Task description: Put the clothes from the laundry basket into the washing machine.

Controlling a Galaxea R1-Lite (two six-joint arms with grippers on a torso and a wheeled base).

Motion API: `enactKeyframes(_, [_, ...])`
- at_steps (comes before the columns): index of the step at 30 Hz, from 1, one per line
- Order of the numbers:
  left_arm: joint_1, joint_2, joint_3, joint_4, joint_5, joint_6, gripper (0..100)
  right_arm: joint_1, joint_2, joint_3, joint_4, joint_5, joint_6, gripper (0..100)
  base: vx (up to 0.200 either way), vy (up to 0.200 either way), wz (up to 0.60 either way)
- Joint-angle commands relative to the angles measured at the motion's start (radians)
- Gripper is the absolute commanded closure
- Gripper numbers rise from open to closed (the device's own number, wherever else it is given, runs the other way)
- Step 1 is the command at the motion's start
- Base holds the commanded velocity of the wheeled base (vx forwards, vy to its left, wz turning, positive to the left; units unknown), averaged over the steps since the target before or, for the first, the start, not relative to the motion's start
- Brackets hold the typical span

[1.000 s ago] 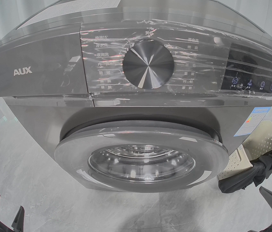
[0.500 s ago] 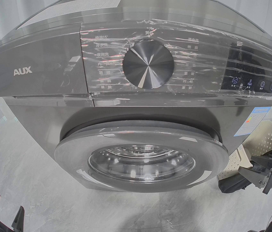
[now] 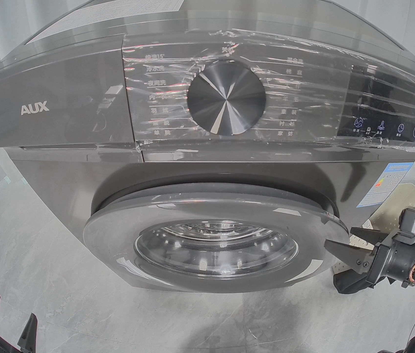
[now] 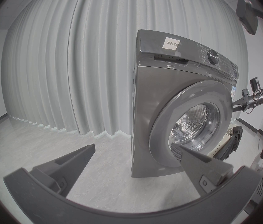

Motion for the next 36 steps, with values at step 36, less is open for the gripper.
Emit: enactKeyframes(36, [0.000, -0.016, 0.015, 0.000, 0.000, -0.001, 0, 0.046, 0.106, 0.061, -0.060, 0.038, -0.031, 0, -0.056, 0.000, 0.00])
